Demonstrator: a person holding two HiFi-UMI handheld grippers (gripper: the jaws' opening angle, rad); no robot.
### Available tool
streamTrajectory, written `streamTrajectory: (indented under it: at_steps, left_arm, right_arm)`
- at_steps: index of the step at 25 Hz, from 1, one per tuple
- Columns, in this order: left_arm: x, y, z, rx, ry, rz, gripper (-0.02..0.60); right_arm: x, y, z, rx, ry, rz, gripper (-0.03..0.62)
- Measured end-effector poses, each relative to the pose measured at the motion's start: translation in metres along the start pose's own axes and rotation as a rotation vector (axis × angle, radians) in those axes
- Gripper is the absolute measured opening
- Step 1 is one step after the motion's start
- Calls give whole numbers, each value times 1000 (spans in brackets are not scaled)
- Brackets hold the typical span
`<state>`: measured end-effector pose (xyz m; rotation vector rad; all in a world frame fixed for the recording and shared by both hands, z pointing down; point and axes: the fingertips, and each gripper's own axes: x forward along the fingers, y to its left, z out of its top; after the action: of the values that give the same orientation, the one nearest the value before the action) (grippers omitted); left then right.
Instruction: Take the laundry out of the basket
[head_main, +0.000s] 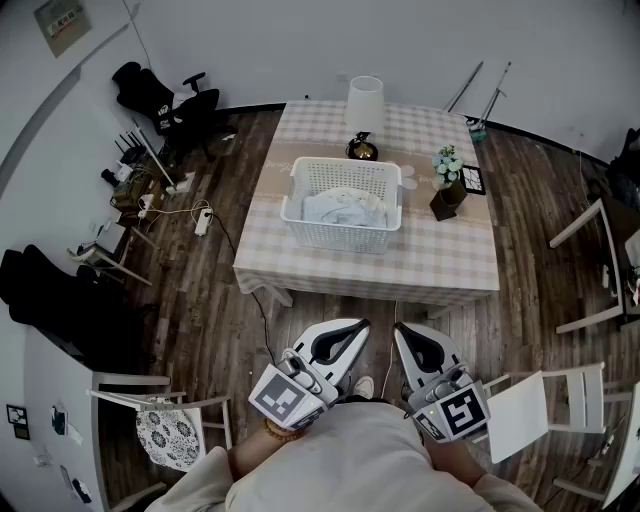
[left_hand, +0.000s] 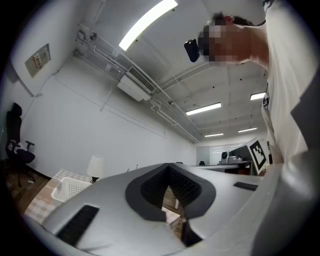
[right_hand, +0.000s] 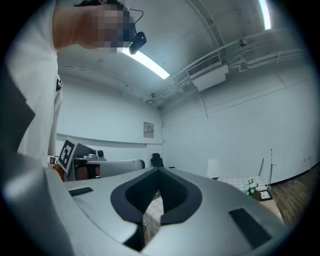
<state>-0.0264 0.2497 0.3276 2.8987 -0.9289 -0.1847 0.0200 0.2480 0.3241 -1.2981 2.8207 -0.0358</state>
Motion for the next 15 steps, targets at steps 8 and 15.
streamTrajectory:
  at_steps: [8,15]
  left_arm:
    - [2,-3,1,-4,-8,-3,23]
    - [16,-8,-3,7,-22,8,23]
  right_arm:
    - [0,-1,-3,22,7,-3,6]
    - [-11,-16,-7,20,11,-11,8]
